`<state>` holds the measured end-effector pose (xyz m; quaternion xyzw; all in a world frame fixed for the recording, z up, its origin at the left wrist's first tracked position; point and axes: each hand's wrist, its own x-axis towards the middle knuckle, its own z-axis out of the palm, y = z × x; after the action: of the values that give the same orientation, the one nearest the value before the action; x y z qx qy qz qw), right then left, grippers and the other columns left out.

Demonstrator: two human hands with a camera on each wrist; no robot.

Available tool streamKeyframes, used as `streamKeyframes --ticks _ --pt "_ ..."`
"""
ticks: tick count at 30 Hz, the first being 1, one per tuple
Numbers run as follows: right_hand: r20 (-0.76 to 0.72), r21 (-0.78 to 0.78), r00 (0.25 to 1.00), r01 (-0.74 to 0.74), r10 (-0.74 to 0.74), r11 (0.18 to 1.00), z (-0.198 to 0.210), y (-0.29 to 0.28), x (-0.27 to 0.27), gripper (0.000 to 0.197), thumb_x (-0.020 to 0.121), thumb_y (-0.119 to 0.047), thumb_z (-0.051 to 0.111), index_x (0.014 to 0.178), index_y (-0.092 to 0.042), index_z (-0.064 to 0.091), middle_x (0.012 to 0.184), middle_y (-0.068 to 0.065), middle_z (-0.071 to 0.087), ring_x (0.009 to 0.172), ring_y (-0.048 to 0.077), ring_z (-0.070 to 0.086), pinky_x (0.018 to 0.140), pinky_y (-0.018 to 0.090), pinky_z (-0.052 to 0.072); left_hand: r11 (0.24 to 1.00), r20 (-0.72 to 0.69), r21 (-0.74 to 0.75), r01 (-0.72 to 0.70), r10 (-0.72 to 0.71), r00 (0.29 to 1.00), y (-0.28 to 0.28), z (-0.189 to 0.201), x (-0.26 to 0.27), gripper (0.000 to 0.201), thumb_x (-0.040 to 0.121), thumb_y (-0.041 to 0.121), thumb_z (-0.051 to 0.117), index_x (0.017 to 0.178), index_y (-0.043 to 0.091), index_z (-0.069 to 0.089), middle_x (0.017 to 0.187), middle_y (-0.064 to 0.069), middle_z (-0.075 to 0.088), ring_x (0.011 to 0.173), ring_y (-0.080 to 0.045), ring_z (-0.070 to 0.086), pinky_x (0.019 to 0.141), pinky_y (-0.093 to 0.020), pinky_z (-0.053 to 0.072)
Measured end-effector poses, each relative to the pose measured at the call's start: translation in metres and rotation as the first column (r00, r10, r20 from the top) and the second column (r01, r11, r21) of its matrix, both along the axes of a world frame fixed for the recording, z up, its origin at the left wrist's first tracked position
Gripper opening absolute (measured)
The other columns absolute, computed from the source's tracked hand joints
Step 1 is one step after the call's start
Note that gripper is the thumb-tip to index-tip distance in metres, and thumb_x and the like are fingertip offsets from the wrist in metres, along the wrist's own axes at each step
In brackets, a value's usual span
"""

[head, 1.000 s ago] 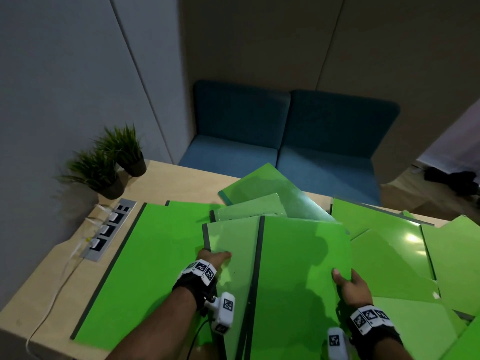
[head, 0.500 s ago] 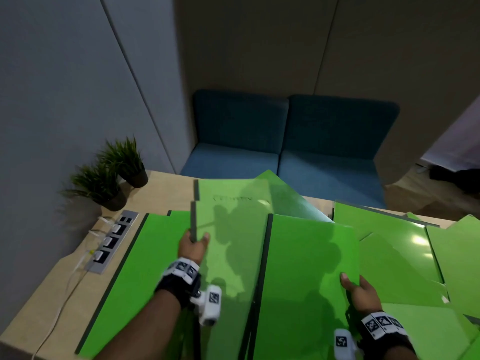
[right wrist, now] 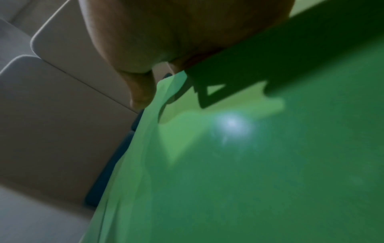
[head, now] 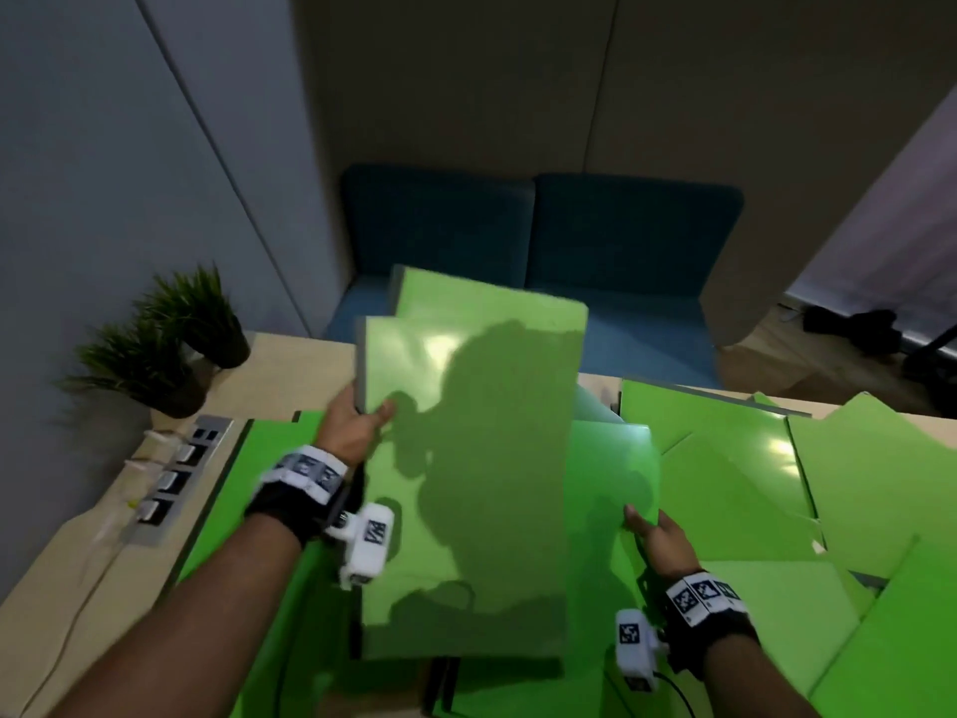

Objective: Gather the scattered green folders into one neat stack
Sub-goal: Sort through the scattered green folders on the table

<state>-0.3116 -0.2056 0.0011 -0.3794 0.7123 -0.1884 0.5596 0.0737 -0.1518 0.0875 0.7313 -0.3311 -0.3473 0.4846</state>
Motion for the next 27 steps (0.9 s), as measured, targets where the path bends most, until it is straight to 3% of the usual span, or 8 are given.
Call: streamKeyframes --ticks 3,8,10,14,17,19,23,27 --pt "0.01 -0.001 0.998 -0.055 0.055 0.999 0.01 -0.002 -0.001 0.083 0.091 -0.058 0.047 0.151 -0.003 0.027 0.156 0.019 0.031 0.139 0.038 0.036 0.107 0.046 0.034 0.984 0.031 0.173 0.044 -0.05 0.998 -0.001 -0.043 -0.066 0.035 0.085 0.017 0.071 0.115 0.001 0.061 0.102 -0.017 0.069 0.094 -0.029 0.065 0.073 -0.027 0.045" --pt "0.108 0.02 0.994 0.004 -0.007 1.0 0.012 0.009 -0.001 0.076 0.093 -0.049 0.054 0.151 -0.011 0.026 0.154 0.014 0.034 0.138 0.037 0.036 0.105 0.05 0.035 0.862 -0.053 0.491 0.129 -0.118 0.992 0.019 -0.106 -0.12 0.074 0.088 0.038 0.064 0.149 0.014 0.029 0.141 -0.009 0.051 0.125 -0.033 0.053 0.104 -0.04 0.043" --pt "0.191 0.031 0.981 0.024 -0.029 0.999 0.011 0.014 0.005 0.071 0.091 -0.042 0.061 0.149 -0.015 0.03 0.147 0.009 0.043 0.135 0.034 0.041 0.098 0.046 0.038 0.806 0.04 0.575 0.138 -0.196 0.98 0.029 -0.12 -0.131 0.08 0.087 0.049 0.06 0.147 0.007 0.029 0.144 -0.013 0.047 0.127 -0.033 0.051 0.105 -0.04 0.044" --pt "0.343 0.002 0.936 0.082 -0.078 0.997 -0.001 0.028 0.016 0.097 0.072 -0.048 0.077 0.15 -0.03 0.022 0.157 0.006 0.031 0.139 0.029 0.038 0.113 0.054 0.03 0.816 0.208 0.567 0.111 -0.272 0.94 0.044 -0.105 -0.143 0.088 0.09 0.049 0.055 0.153 0.011 0.007 0.159 -0.011 0.012 0.143 -0.031 0.026 0.114 -0.041 0.029" --pt "0.418 -0.007 0.907 0.055 -0.047 0.998 -0.002 0.035 0.031 0.076 0.077 -0.037 0.075 0.143 -0.027 0.039 0.149 0.005 0.045 0.134 0.028 0.045 0.112 0.054 0.033 0.908 0.406 0.419 0.022 -0.209 0.89 0.034 -0.077 -0.125 0.095 0.088 0.055 0.052 0.153 0.023 -0.008 0.161 -0.004 -0.001 0.147 -0.029 0.014 0.116 -0.044 0.023" --pt "0.496 0.026 0.867 0.046 -0.053 0.999 -0.003 0.035 0.041 0.052 0.088 -0.015 0.065 0.137 -0.023 0.048 0.138 0.007 0.056 0.126 0.03 0.053 0.108 0.054 0.039 0.951 0.51 0.306 -0.034 -0.134 0.85 0.01 -0.057 -0.103 0.09 0.088 0.055 0.051 0.152 0.031 -0.006 0.161 0.001 -0.003 0.148 -0.025 0.009 0.117 -0.047 0.02" --pt "0.545 -0.004 0.839 -0.019 0.019 1.0 -0.004 0.034 0.055 0.064 0.077 -0.021 0.075 0.135 -0.031 0.05 0.141 0.007 0.055 0.127 0.034 0.053 0.105 0.06 0.039 0.907 0.511 0.416 0.07 -0.297 0.807 -0.031 -0.038 -0.072 0.064 0.088 0.064 0.042 0.146 0.043 0.026 0.16 0.01 0.013 0.148 -0.02 0.01 0.114 -0.065 0.01" --pt "0.499 -0.029 0.866 -0.017 0.029 0.999 0.002 0.029 0.06 0.126 0.029 -0.06 0.091 0.139 -0.019 0.047 0.139 0.01 0.055 0.124 0.031 0.054 0.097 0.043 0.05 0.831 0.403 0.536 0.15 -0.407 0.82 -0.03 -0.042 -0.071 0.057 0.086 0.069 0.039 0.135 0.04 0.048 0.15 0.004 0.039 0.139 -0.026 0.03 0.111 -0.057 0.027"
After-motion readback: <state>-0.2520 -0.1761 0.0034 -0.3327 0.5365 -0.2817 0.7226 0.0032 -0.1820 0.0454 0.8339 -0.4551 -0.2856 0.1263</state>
